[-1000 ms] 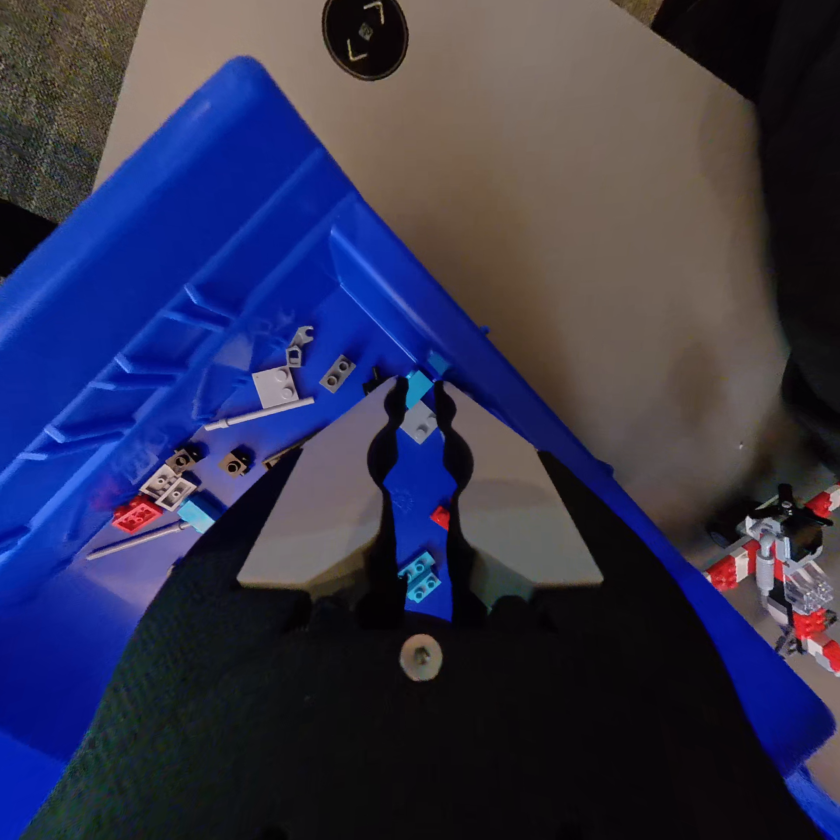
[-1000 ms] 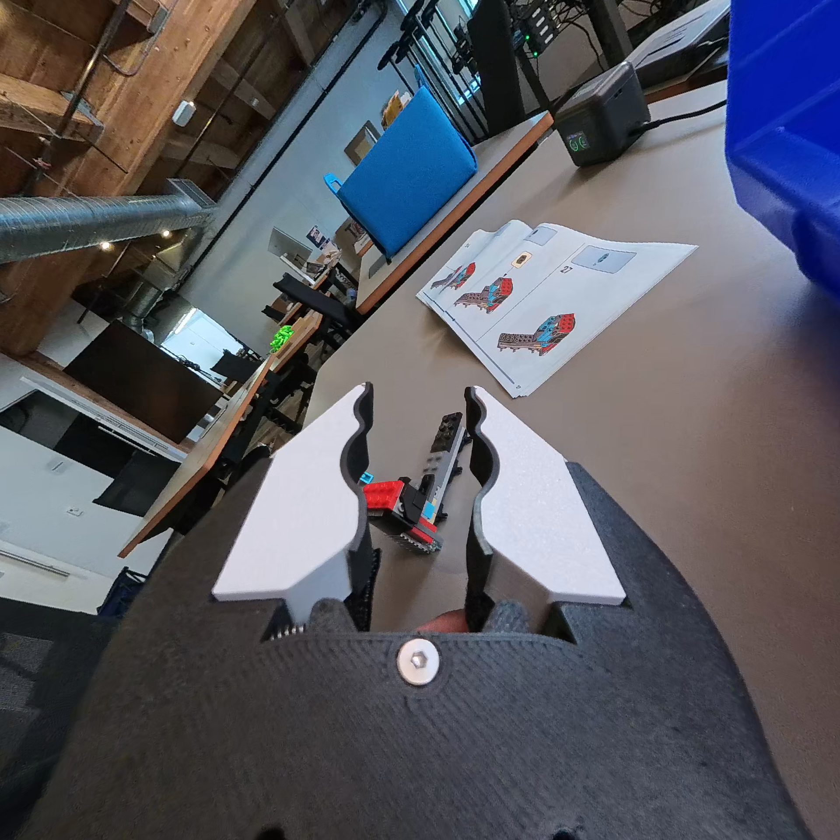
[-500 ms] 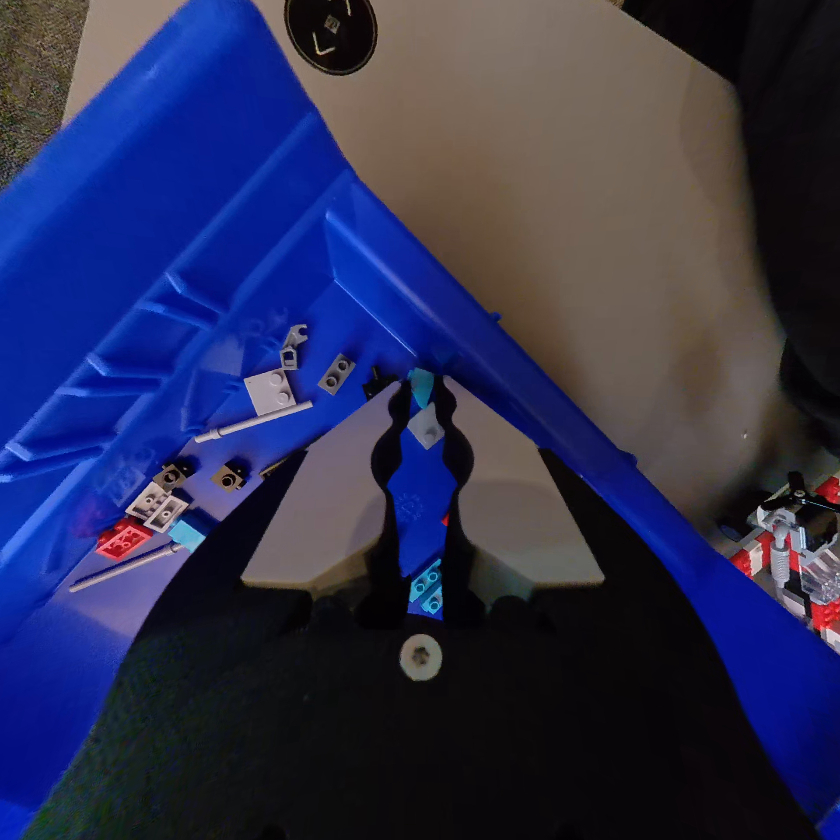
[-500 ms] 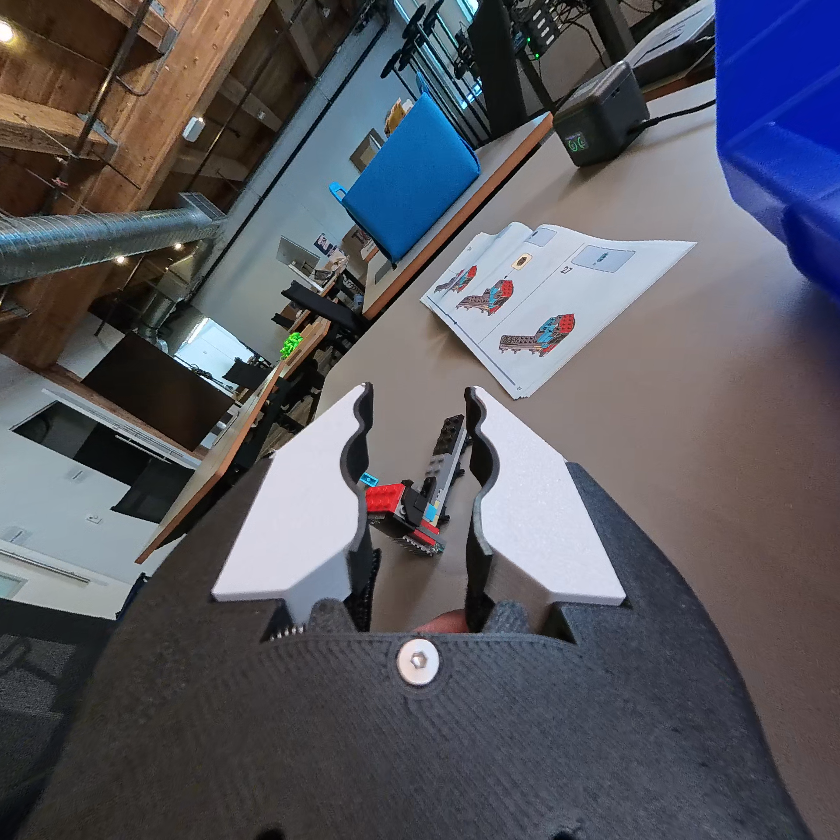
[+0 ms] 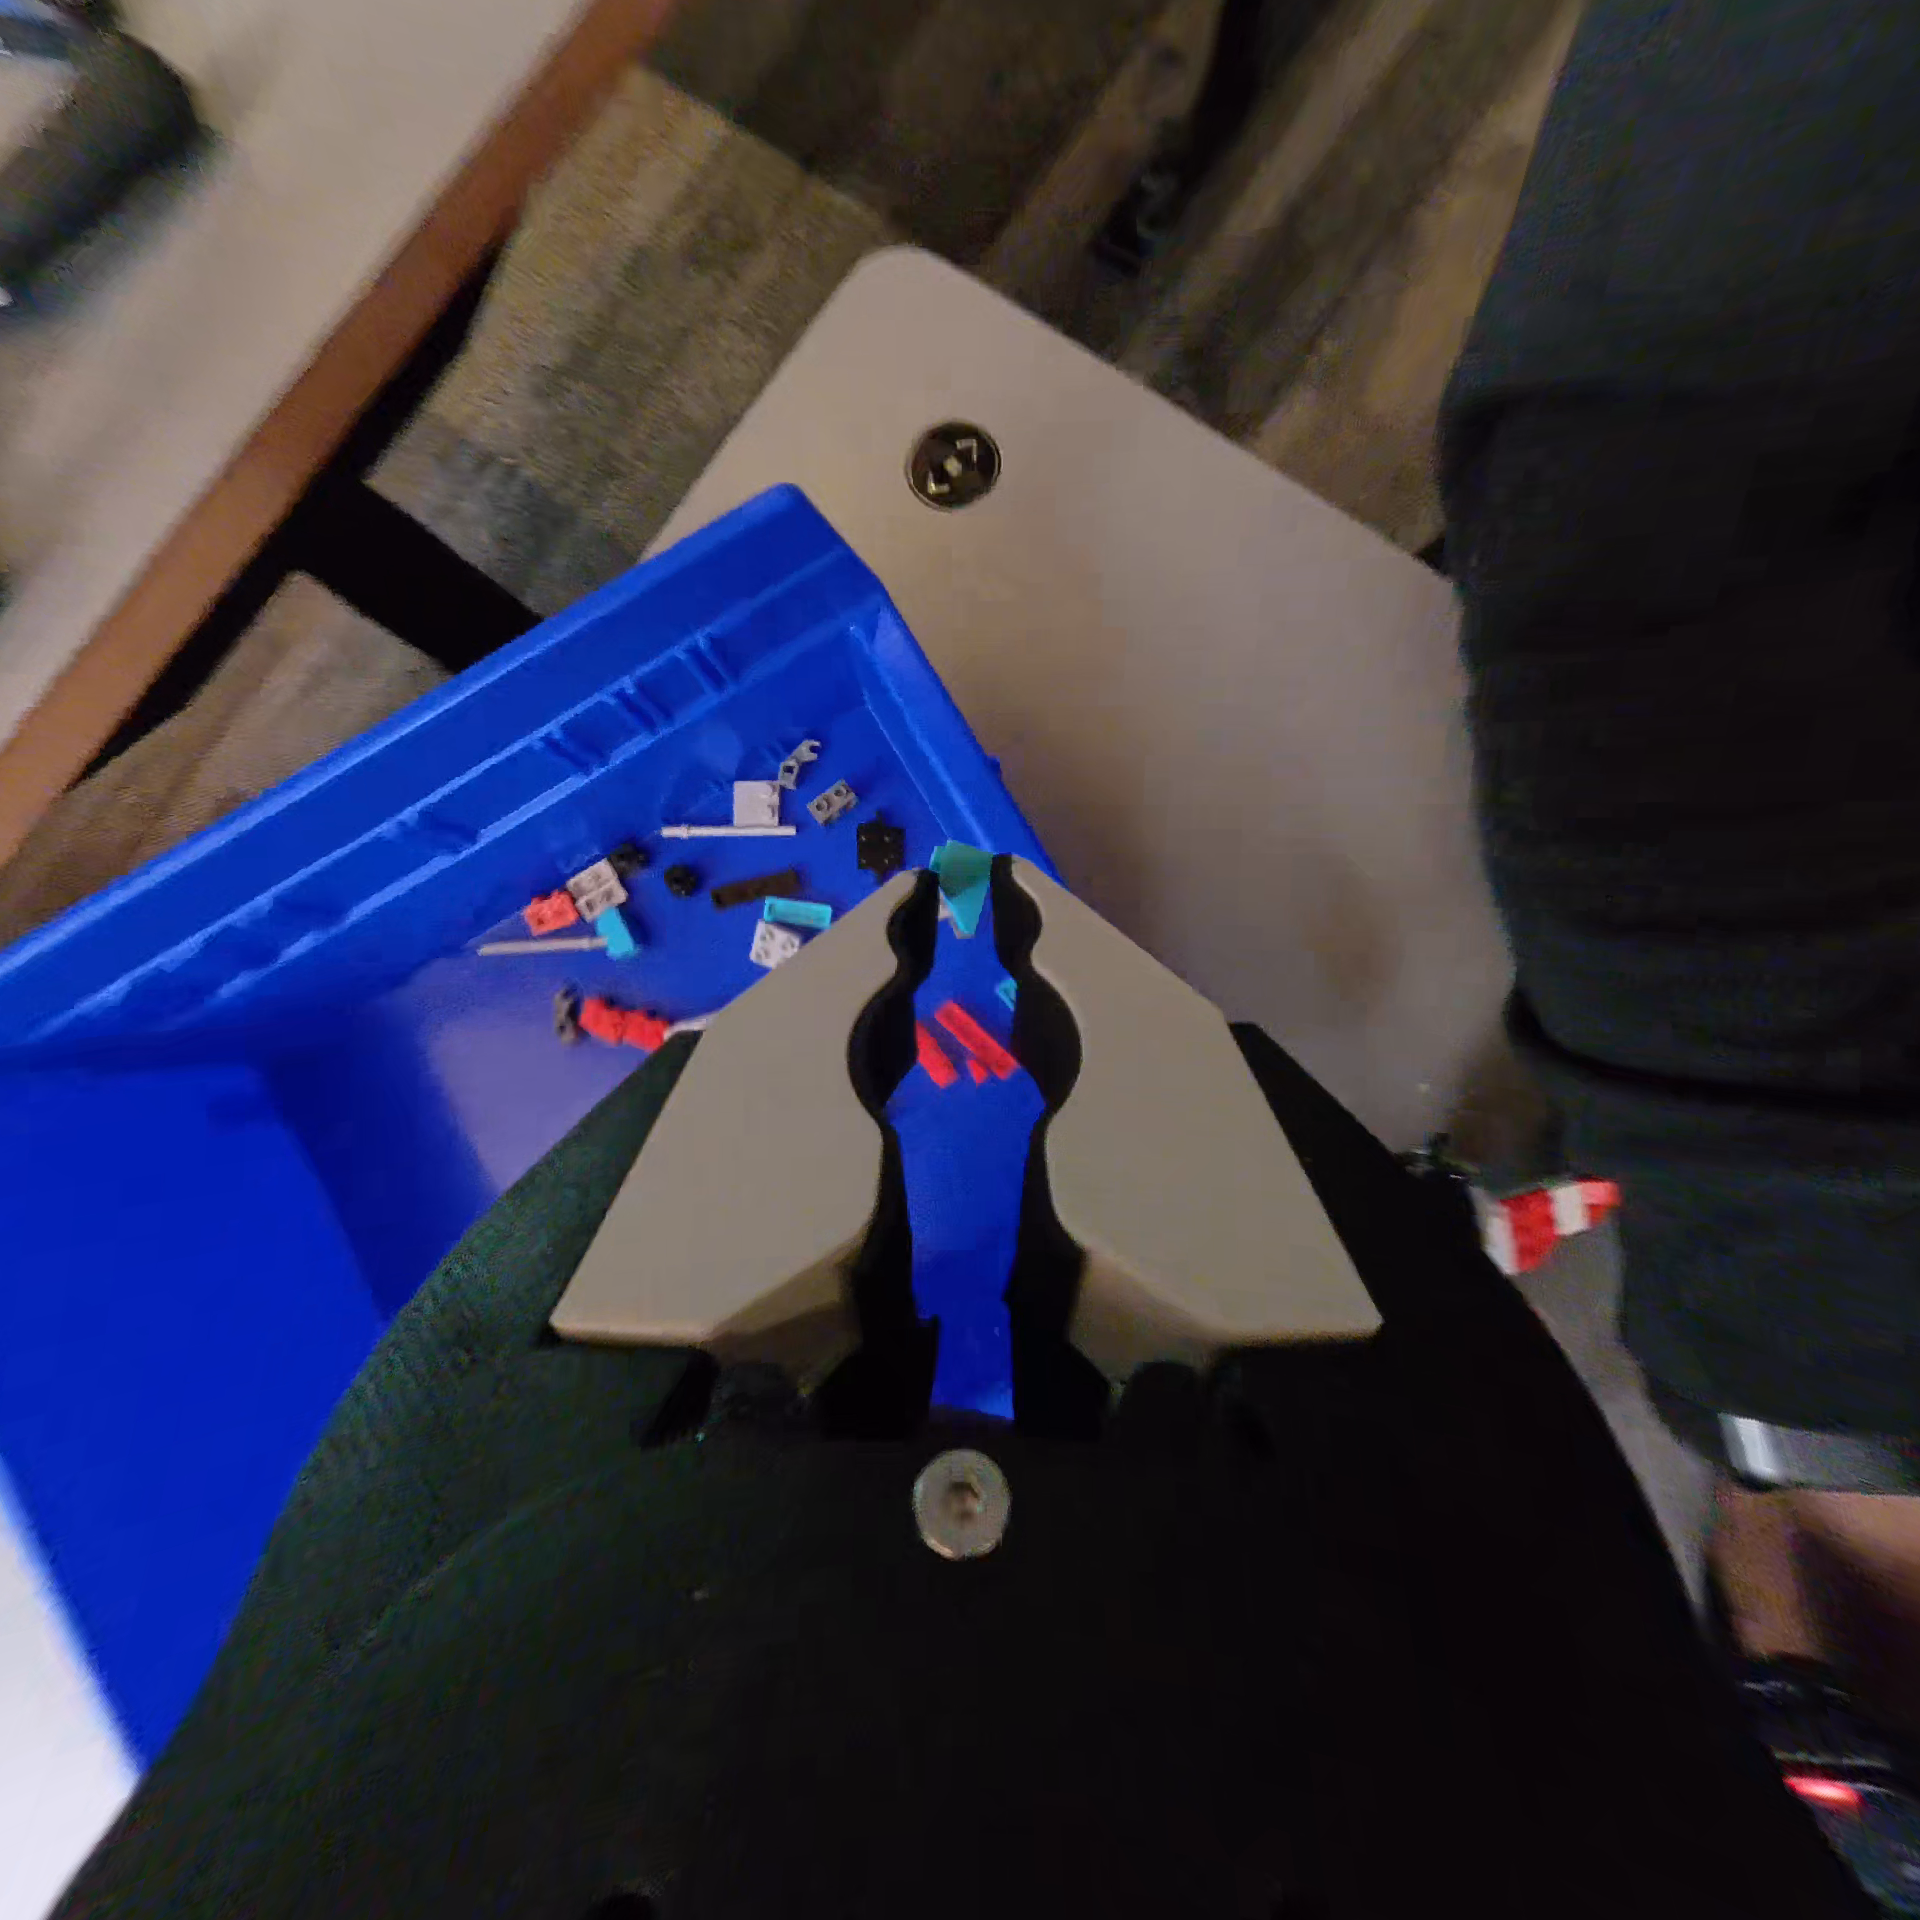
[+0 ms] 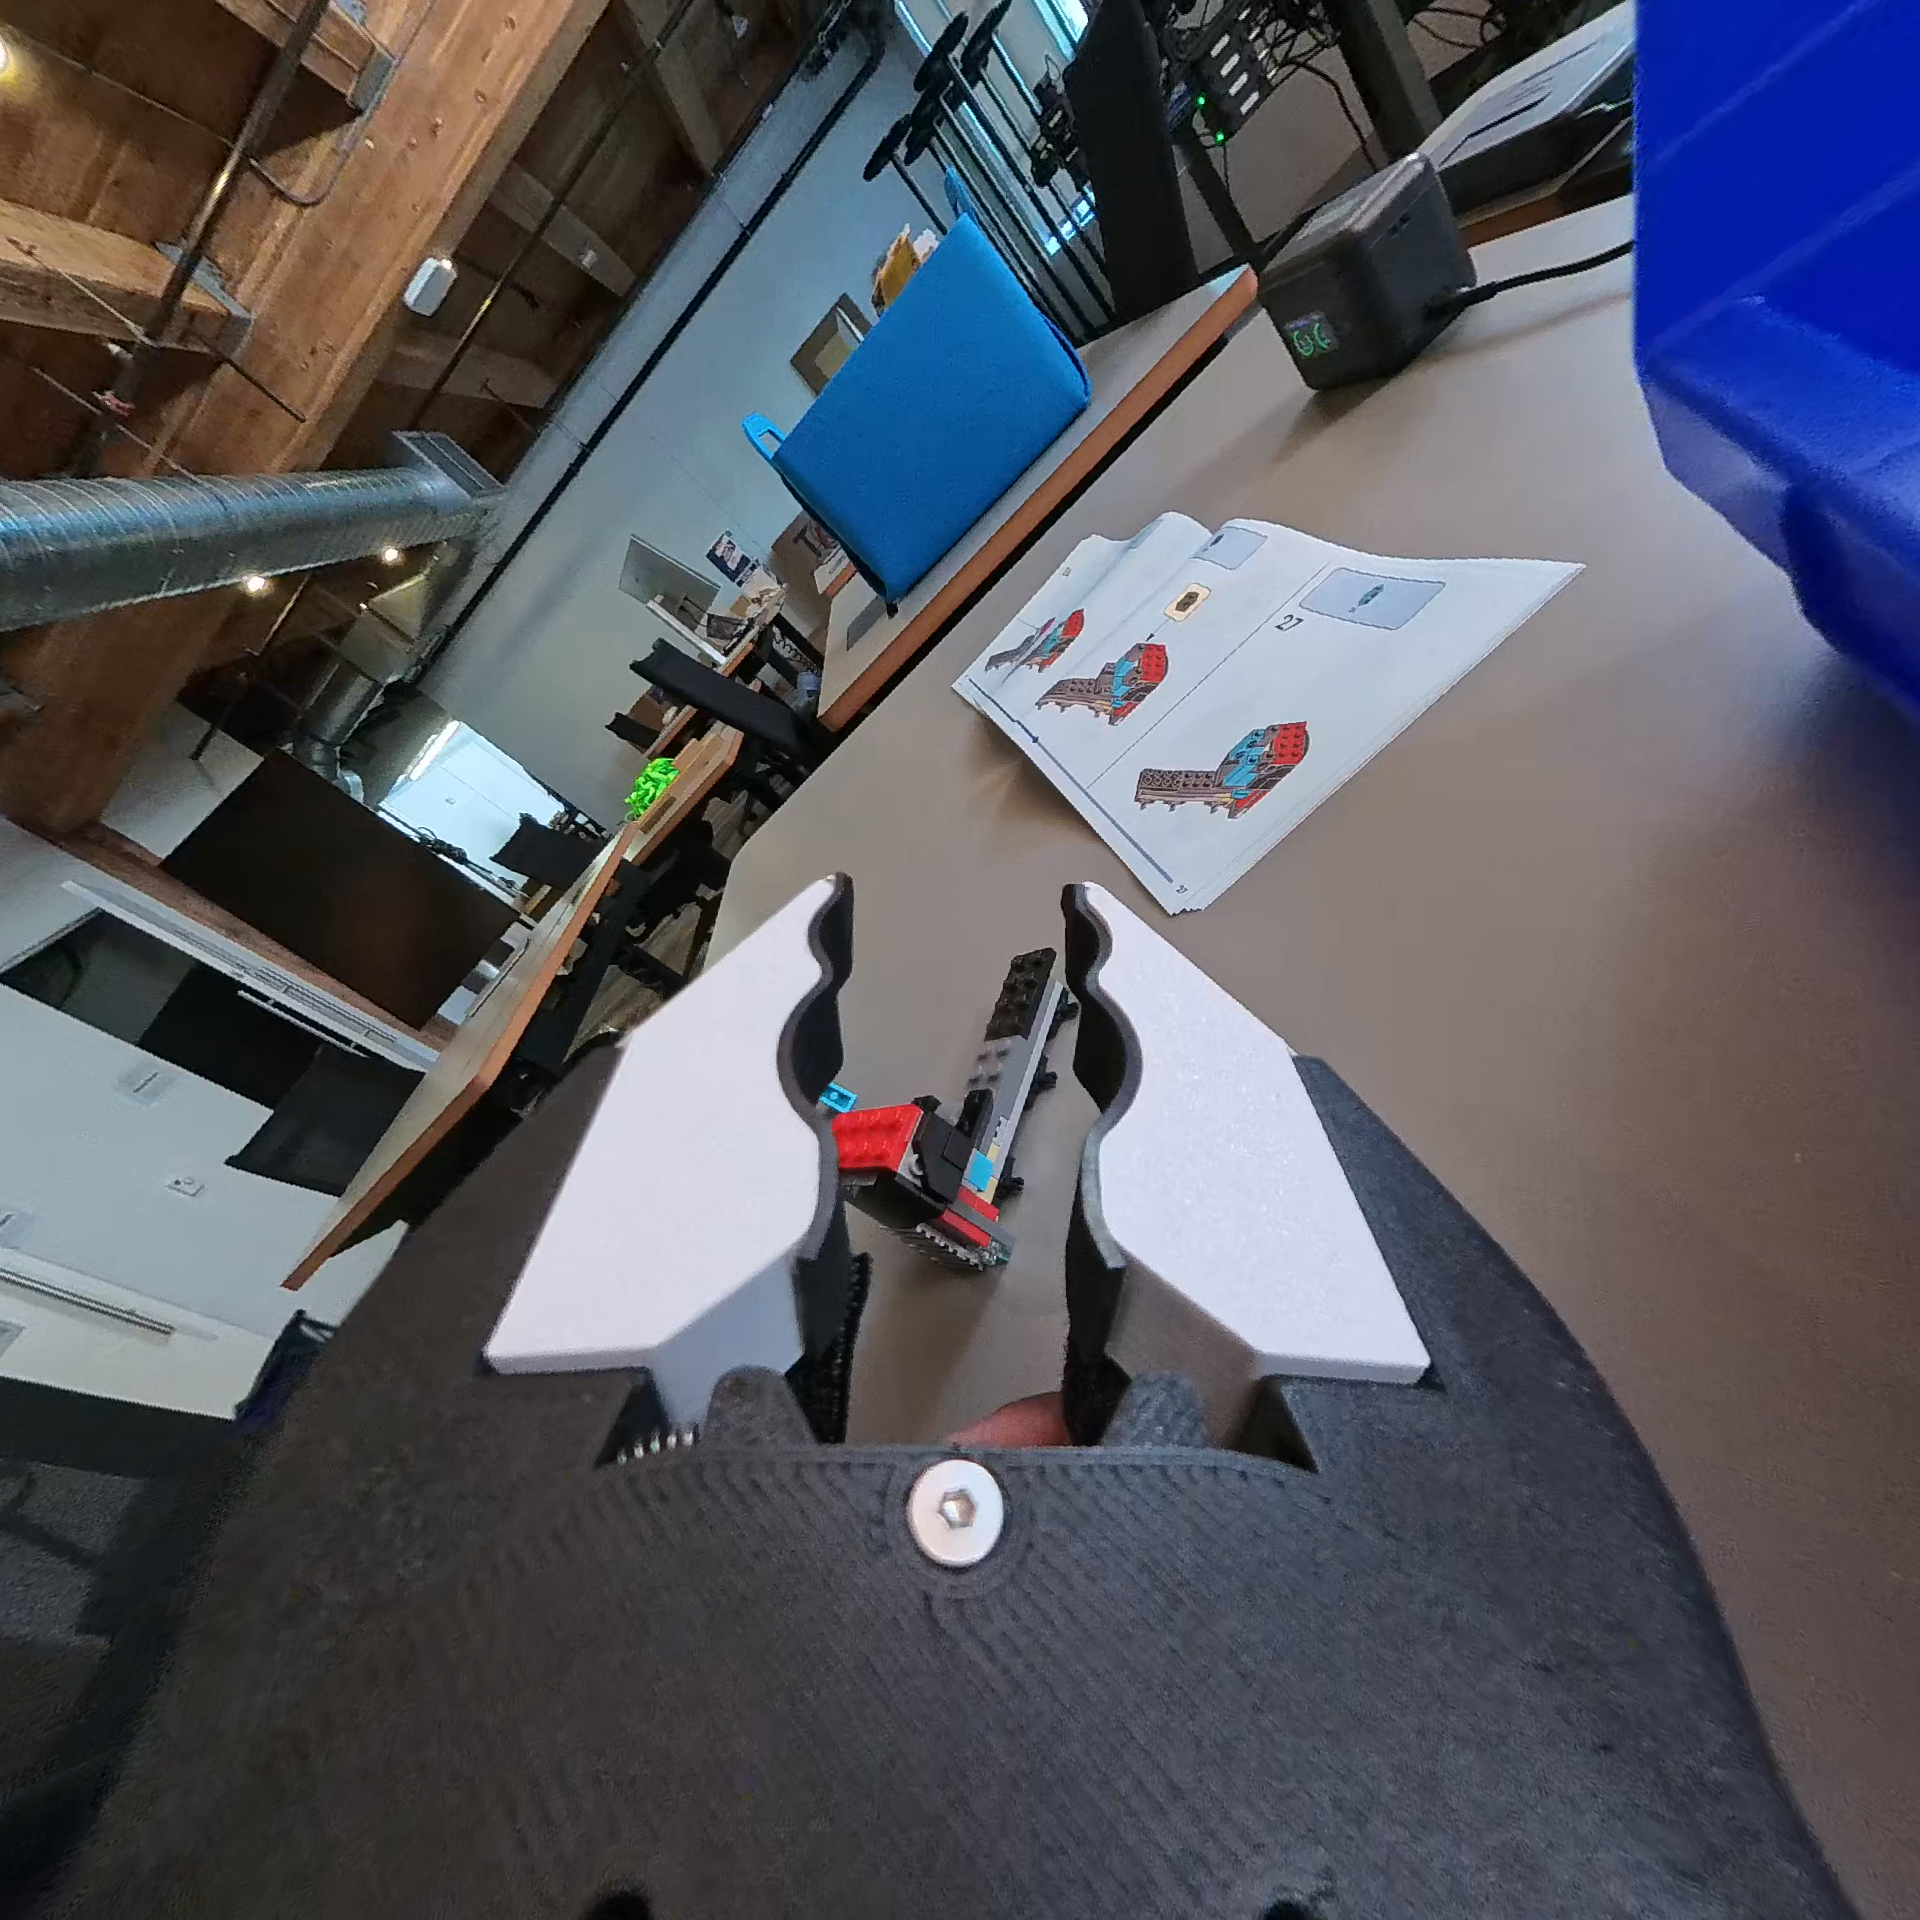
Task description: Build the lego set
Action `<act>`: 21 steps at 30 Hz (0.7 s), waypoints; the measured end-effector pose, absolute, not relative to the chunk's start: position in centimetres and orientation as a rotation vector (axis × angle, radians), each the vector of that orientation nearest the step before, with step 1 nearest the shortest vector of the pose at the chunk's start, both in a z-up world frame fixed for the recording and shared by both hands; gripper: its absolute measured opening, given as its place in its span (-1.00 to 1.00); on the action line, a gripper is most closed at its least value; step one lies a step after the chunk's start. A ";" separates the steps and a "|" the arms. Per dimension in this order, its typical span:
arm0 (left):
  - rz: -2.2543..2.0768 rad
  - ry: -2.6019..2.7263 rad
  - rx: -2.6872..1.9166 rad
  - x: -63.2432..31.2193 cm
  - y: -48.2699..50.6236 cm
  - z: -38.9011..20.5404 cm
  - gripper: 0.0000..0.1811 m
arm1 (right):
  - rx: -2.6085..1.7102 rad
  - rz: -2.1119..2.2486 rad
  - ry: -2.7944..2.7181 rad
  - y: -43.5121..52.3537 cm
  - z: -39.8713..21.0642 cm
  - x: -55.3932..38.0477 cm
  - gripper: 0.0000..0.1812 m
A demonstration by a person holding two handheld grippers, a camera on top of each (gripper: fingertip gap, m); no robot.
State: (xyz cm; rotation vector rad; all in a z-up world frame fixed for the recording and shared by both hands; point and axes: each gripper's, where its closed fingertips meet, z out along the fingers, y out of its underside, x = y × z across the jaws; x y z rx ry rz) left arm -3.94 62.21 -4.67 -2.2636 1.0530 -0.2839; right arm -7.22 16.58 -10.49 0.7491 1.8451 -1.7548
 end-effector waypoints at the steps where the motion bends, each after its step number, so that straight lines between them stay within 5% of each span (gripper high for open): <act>1: -0.244 0.990 -2.252 -4.1 60.8 -3.1 -0.87 | 0.748 -1.759 1.850 16.6 -10.5 -7.2 -0.55; 11: 0.362 0.039 -2.061 -1.7 33.4 6.0 -0.88 | 0.782 -1.814 1.892 17.0 -10.4 -7.6 -0.55; 21: 0.561 -0.637 -1.864 4.8 9.0 -5.6 -0.88 | 0.854 -1.964 1.955 17.9 -9.8 -8.2 -0.55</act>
